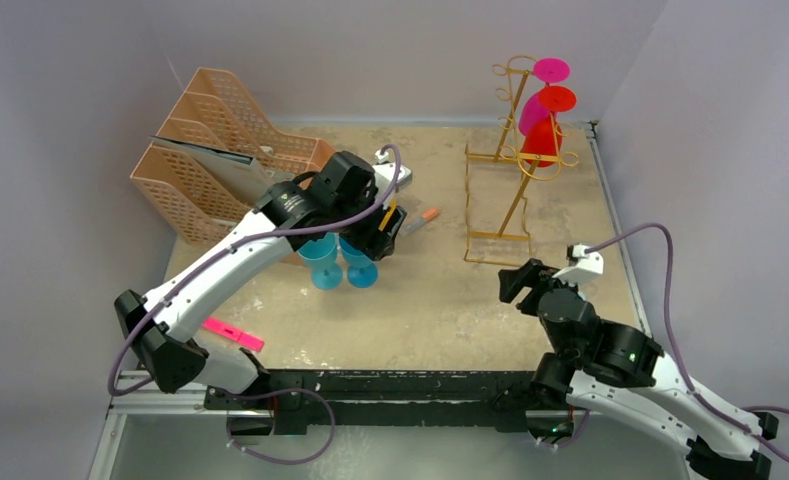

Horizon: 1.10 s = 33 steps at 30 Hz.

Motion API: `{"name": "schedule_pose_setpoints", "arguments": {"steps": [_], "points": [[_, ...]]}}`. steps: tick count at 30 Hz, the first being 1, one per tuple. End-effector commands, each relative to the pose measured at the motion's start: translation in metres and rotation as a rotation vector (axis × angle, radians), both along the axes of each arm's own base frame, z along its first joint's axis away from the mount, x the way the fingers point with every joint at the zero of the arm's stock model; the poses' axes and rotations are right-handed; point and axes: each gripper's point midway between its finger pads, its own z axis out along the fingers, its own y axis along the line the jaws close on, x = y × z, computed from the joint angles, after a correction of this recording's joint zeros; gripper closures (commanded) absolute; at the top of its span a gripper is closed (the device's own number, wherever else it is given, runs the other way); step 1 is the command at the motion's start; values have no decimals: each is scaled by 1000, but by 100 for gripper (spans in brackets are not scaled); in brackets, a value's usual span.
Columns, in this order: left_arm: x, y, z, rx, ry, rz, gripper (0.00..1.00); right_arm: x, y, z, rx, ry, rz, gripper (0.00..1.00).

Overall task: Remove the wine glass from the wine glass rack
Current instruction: Place the wine glass at the center of the board, then pick up the wine glass from the wine rack.

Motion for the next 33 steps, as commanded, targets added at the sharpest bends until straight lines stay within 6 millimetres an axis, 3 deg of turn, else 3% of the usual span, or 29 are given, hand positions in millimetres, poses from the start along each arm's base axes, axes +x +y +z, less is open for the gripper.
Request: {"name": "schedule_pose_setpoints", "arguments": {"steps": [1,6,10,16,20,23,26,30,33], "points": [[-7,-3,47,-135,-69,0,32,-3,-42,7,116,-1,-249,26],[-12,1,54,-135,-59,7,31,-1,-64,12,57,-28,-352,28],[-16,-2,56,-167,-49,-2,30,-11,-87,11,21,6,-443,27],[-18,-7,63,-203,-55,-14,24,-21,-115,21,-124,-14,-443,22],[-12,-7,59,-194,-54,17,23,-10,-102,39,-328,-89,-266,20],[-8,-7,60,-203,-59,36,22,-8,-98,44,-410,-101,-206,19],[-5,-6,64,-215,-66,54,21,-1,-82,45,-503,-89,-126,18],[-6,-4,76,-237,-74,67,20,-8,-102,63,-533,-61,-192,14],[-5,0,78,-250,-97,79,17,0,-84,82,-559,-138,-87,14]]}}
